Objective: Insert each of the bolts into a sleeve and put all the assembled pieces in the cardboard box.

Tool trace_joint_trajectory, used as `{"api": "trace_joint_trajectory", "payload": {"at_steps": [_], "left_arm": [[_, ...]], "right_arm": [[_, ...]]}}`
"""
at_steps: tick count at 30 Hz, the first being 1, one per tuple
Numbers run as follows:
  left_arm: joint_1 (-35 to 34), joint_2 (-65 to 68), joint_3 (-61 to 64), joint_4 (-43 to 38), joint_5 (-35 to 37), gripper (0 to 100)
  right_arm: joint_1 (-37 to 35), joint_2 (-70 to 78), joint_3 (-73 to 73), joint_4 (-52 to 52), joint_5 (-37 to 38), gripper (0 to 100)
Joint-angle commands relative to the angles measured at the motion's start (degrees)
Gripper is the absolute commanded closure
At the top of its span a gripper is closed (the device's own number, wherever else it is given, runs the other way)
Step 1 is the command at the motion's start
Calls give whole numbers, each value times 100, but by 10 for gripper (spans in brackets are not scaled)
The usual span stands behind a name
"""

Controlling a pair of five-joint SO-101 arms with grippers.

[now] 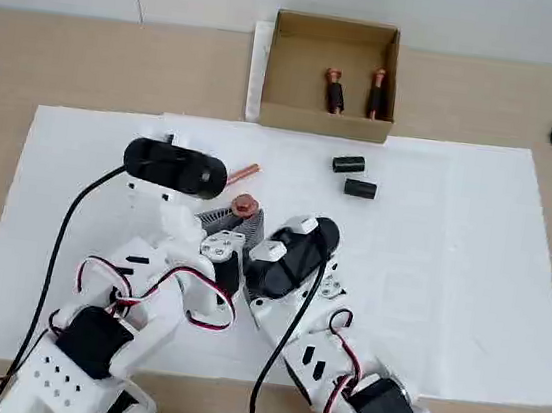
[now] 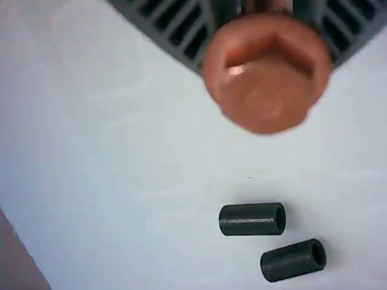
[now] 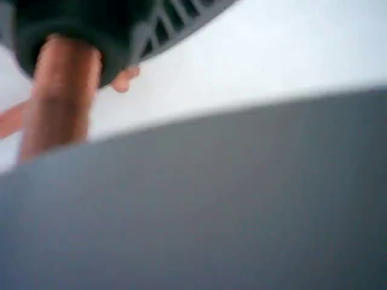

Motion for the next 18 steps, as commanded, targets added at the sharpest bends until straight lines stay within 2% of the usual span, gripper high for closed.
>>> {"api": "trace_joint_trajectory", "payload": {"at_steps": [1, 5, 15, 18], "left_arm": [[-18, -26, -22, 62, -132, 994], [-18, -26, 57, 62, -457, 994], [-18, -26, 163, 79, -457, 994], [-26, -26, 145, 308, -457, 994]], "right_arm": [[-13, -92, -44, -127, -44, 994], [-13, -92, -44, -127, -44, 994], [-4, -92, -44, -127, -35, 994], [-4, -92, -44, -127, -35, 994]]}}
